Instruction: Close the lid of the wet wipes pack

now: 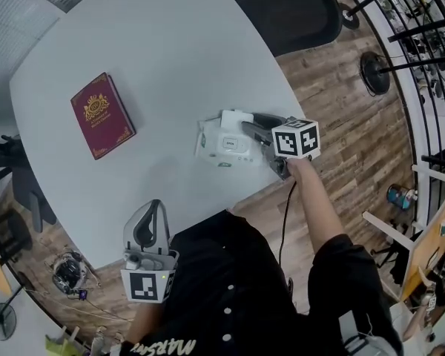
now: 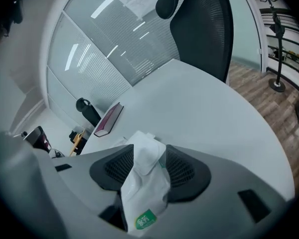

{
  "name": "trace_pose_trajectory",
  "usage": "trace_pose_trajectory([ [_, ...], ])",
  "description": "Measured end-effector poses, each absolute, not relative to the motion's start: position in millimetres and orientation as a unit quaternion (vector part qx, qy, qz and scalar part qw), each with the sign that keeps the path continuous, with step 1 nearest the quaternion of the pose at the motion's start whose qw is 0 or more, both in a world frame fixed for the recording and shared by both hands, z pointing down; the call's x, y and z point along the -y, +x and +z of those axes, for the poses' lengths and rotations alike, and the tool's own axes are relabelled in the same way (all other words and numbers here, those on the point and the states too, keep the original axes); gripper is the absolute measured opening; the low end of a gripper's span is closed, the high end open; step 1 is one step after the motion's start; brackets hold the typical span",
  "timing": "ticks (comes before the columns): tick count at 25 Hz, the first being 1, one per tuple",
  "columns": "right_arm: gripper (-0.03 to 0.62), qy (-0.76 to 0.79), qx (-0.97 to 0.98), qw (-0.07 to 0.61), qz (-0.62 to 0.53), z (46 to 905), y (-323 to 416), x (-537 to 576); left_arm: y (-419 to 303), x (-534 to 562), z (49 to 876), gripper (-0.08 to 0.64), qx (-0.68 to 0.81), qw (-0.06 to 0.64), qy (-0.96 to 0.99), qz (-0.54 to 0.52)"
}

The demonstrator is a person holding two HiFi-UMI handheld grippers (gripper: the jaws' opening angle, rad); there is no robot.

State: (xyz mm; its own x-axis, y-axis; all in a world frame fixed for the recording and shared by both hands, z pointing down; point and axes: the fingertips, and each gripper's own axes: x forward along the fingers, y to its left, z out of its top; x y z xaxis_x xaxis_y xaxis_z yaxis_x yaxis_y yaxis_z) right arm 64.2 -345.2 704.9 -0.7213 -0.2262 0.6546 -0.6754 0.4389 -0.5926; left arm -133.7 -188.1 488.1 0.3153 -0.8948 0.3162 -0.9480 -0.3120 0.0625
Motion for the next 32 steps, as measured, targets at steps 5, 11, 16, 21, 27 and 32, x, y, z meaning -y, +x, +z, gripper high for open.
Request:
trace_pose_trajectory([
  [5, 0.183, 0.273, 0.812, 0.265, 0.442, 705.3, 65.1, 349.0, -135.8, 189.1, 493.3, 0.008, 0.577, 0.126, 0.799, 0.115],
  [11, 0.103, 0.291, 0.824, 0.247, 0.42, 692.6, 71.7, 352.4, -137.0, 187.3, 491.3, 0.008, 0.58, 0.123, 0.798, 0.112],
  [16, 0.054, 0.279, 0.844, 0.221, 0.402, 674.5, 71.3, 345.6, -131.8, 183.2, 483.4, 0.008, 0.579, 0.112, 0.801, 0.105],
  [21, 0.054, 0.26, 0.875, 0.232, 0.336, 659.7, 67.3, 325.8, -126.1, 177.8, 472.5, 0.006, 0.577, 0.098, 0.805, 0.096],
  [27, 0.06, 0.256, 0.893, 0.27, 0.254, 656.9, 62.6, 299.1, -119.8, 169.6, 459.1, 0.006, 0.578, 0.086, 0.807, 0.081],
  [32, 0.076, 0.267, 0.894, 0.275, 0.234, 658.7, 62.6, 283.4, -115.2, 160.1, 444.6, 0.008, 0.583, 0.076, 0.806, 0.067],
])
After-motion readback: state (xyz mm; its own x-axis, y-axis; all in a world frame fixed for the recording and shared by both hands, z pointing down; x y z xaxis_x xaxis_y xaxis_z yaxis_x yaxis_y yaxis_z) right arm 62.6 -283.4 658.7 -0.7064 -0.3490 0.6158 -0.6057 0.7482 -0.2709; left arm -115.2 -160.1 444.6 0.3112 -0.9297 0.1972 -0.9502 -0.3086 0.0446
